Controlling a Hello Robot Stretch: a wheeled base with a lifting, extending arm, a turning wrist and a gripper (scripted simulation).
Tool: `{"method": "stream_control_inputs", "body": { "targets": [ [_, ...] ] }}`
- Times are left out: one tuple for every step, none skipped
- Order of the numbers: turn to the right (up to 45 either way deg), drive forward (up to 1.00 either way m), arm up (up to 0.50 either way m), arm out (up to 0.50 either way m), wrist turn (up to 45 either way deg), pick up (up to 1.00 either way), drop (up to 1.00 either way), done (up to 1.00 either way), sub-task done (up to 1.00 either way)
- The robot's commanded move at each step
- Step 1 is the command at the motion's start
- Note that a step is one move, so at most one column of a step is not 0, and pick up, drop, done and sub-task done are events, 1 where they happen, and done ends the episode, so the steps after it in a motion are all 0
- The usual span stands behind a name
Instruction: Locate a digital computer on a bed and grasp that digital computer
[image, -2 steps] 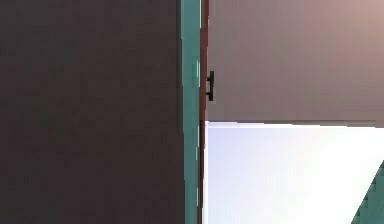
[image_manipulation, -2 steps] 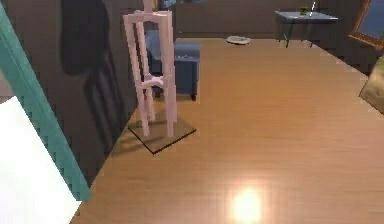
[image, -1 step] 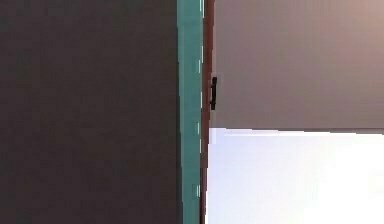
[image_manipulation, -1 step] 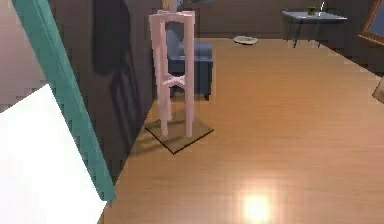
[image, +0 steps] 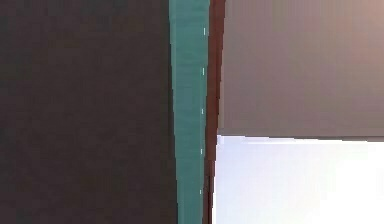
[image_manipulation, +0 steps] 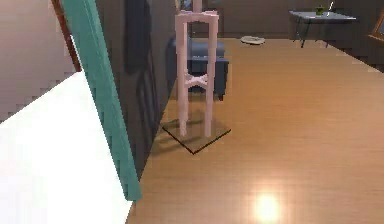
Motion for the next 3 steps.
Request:
{"method": "stream_control_inputs", "body": {
  "targets": [
    [45.0,0.0,0.0,0.0,0.0,0.0,0.0,0.0,0.0],
    [45.0,0.0,0.0,0.0,0.0,0.0,0.0,0.0,0.0],
    [45.0,0.0,0.0,0.0,0.0,0.0,0.0,0.0,0.0]
  ]
}}
